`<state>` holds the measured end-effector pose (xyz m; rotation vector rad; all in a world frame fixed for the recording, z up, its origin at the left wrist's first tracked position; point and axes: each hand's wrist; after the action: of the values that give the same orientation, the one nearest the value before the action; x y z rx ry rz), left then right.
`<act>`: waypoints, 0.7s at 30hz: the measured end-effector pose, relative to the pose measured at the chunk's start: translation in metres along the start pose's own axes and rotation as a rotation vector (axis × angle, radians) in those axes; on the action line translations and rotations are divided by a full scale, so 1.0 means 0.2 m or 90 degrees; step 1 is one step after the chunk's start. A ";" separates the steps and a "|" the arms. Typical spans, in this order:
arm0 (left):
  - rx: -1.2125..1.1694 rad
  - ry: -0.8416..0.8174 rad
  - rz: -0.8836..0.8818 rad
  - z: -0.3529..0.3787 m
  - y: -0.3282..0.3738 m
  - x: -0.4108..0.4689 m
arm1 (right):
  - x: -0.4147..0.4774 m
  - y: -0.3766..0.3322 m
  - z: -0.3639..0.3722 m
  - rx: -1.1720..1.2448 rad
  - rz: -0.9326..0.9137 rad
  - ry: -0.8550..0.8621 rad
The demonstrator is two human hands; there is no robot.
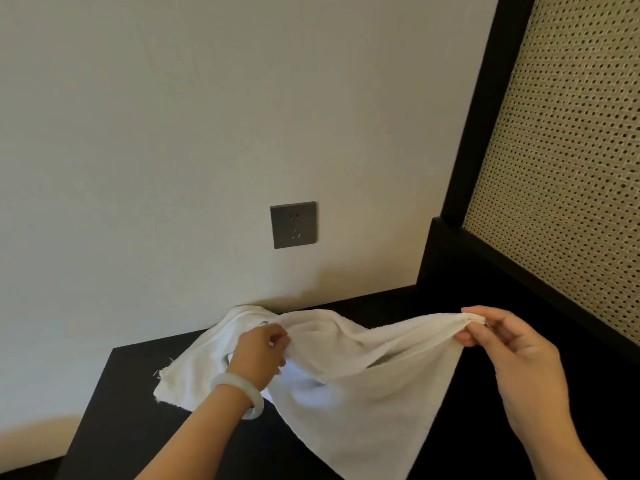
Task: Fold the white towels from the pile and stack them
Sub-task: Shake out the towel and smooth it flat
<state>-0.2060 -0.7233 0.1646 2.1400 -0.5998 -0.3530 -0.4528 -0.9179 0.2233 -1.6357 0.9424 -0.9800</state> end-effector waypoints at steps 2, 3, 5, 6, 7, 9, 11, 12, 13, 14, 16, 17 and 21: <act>-0.059 0.059 -0.016 -0.10 0.05 -0.01 | 0.03 -0.06 -0.03 0.022 -0.039 0.001; -0.082 0.094 -0.014 -0.17 0.08 -0.01 | 0.05 -0.10 -0.05 0.041 -0.062 0.004; -0.134 0.156 0.009 -0.33 0.15 -0.03 | 0.08 -0.18 -0.08 0.066 -0.105 0.000; -0.165 0.179 0.029 -0.43 0.19 -0.05 | 0.09 -0.23 -0.08 0.066 -0.129 -0.013; -0.193 0.195 0.050 -0.53 0.24 -0.08 | 0.10 -0.27 -0.08 0.061 -0.152 -0.031; -0.215 0.200 0.085 -0.70 0.32 -0.15 | 0.09 -0.34 -0.06 0.043 -0.195 -0.066; -0.183 0.177 0.100 -0.83 0.39 -0.25 | 0.08 -0.41 -0.03 0.032 -0.231 -0.091; -0.143 0.162 0.099 -0.89 0.42 -0.29 | 0.07 -0.44 -0.02 0.032 -0.243 -0.100; -0.089 0.153 0.096 -0.93 0.44 -0.34 | 0.06 -0.46 -0.01 0.038 -0.251 -0.108; -0.029 0.162 0.097 -0.97 0.45 -0.39 | 0.05 -0.48 0.00 0.046 -0.257 -0.111; 0.056 0.251 0.129 -1.06 0.48 -0.48 | 0.03 -0.52 0.01 0.041 -0.283 -0.099; 0.067 0.306 0.140 -1.10 0.49 -0.52 | 0.02 -0.54 0.02 0.013 -0.298 -0.097; 0.090 0.255 0.003 -1.20 0.45 -0.56 | -0.03 -0.55 0.09 -0.142 -0.270 -0.220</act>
<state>-0.2188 -0.5483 0.3814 2.2590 -0.4066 0.1263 -0.4238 -0.8817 0.3256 -2.1668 0.4910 -0.8445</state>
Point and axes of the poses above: each hand's wrist, its own x-axis towards the middle knuckle, its own z-axis out of the palm, y = z × x, and after that the axes turned 6 degrees about -x, right-handed
